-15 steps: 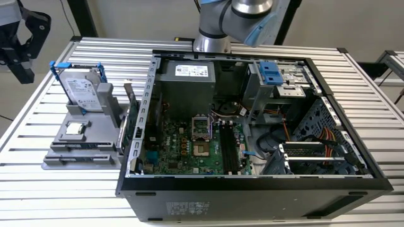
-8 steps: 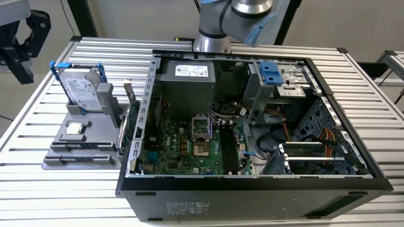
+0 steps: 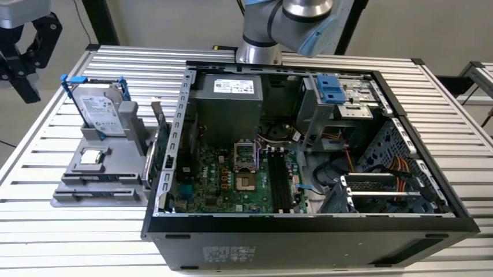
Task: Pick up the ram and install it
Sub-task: 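Pick up the ram and move it above insertion slot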
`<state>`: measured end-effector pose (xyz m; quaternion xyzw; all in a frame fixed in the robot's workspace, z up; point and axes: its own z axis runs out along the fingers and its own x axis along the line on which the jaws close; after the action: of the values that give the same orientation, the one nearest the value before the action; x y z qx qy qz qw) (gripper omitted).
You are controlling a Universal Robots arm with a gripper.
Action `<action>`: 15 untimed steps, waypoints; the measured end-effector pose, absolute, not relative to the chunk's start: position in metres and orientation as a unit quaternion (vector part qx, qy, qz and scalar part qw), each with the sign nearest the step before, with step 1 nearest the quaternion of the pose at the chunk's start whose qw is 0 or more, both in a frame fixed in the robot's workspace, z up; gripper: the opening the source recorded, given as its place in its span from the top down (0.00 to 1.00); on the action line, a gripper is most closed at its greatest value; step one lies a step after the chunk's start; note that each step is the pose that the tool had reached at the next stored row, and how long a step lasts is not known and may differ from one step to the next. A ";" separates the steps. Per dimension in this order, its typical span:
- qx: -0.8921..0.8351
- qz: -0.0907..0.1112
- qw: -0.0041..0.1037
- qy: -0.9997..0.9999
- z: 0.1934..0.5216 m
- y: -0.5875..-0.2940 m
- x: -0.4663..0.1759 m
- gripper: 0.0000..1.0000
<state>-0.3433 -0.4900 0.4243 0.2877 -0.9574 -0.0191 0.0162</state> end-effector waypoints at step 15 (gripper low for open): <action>0.415 -0.017 0.019 -0.909 0.424 -0.490 -0.343 1.00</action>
<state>-0.3432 -0.4900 0.4244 0.4151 -0.9094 -0.0167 0.0187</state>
